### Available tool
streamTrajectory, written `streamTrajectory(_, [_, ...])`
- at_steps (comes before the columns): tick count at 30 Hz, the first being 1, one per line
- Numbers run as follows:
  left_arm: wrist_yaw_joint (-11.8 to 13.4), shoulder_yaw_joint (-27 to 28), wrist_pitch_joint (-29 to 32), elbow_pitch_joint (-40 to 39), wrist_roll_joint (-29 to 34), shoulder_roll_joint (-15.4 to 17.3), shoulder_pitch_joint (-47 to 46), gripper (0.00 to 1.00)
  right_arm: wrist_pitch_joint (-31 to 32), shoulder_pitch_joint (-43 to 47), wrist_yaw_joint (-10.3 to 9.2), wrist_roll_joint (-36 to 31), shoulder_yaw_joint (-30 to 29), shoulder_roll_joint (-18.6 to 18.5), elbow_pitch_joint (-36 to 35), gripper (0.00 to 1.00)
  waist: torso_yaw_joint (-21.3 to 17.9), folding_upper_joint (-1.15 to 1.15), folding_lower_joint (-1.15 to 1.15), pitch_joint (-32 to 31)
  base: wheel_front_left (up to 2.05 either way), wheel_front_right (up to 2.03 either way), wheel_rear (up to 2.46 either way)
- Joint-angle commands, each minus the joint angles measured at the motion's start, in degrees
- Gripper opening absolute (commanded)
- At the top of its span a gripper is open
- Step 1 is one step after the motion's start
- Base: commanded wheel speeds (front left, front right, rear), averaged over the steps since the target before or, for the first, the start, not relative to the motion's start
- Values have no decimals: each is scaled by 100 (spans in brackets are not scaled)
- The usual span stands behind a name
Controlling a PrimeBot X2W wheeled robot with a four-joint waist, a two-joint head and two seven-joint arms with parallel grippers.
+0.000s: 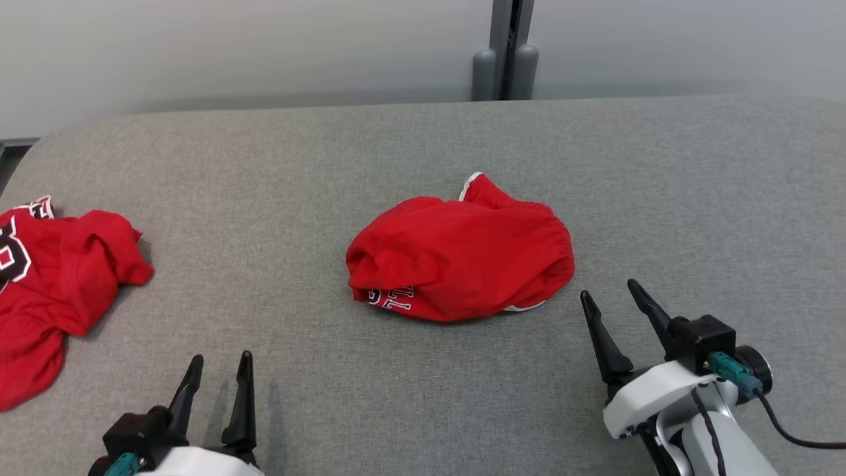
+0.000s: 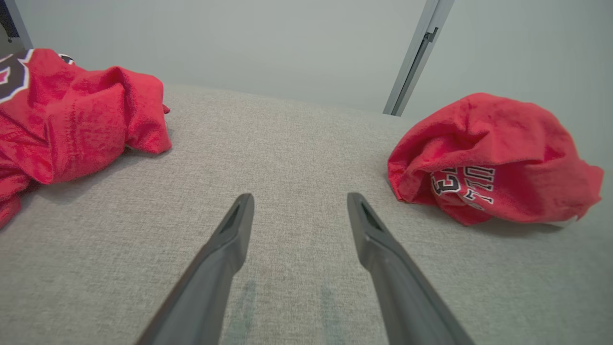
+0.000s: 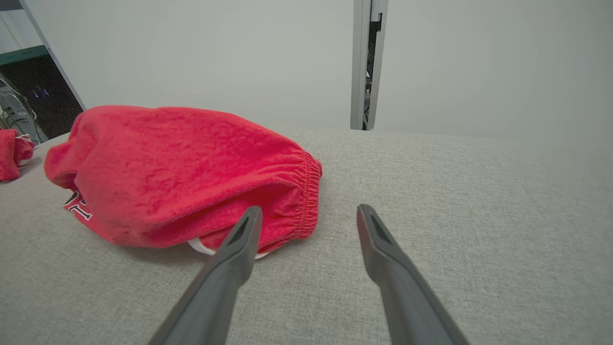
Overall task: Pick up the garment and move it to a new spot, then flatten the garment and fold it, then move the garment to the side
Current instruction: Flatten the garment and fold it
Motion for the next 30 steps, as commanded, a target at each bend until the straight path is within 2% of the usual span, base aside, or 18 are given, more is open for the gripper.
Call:
streamTrajectory(1, [-34,-77,-1,-2,-83,16,-203,100,1,-183,-2,-65,-66,-33,95,100,220,0,0,295,0,0,0])
streamTrajectory(10, [-86,-412,-1,37,-216,11,-603,100,1,-788,-2,-217,-254,-41,718,100,594,0,0,813,0,0,0])
streamTrajectory(17, [-121,-519,-1,51,-244,11,-726,100,1,-1004,-2,-93,-318,-33,1164,100,714,0,0,928,0,0,0])
streamTrajectory(19, [-130,-518,-1,50,-240,8,-760,100,1,-1038,-2,-33,-233,-34,1196,23,718,0,0,933,0,0,0])
streamTrajectory(20, [-135,-502,-1,50,-231,9,-764,100,1,-1042,-2,10,-195,-31,1200,0,711,0,0,927,0,0,0])
streamTrajectory(24, [-141,-455,-1,84,-160,10,-683,100,0,-1003,-2,394,-71,-34,862,0,651,0,0,797,0,0,0])
streamTrajectory(30, [-158,-449,-1,297,-40,9,-506,100,1,-982,-1,896,649,-33,-92,0,392,0,0,358,0,0,0])
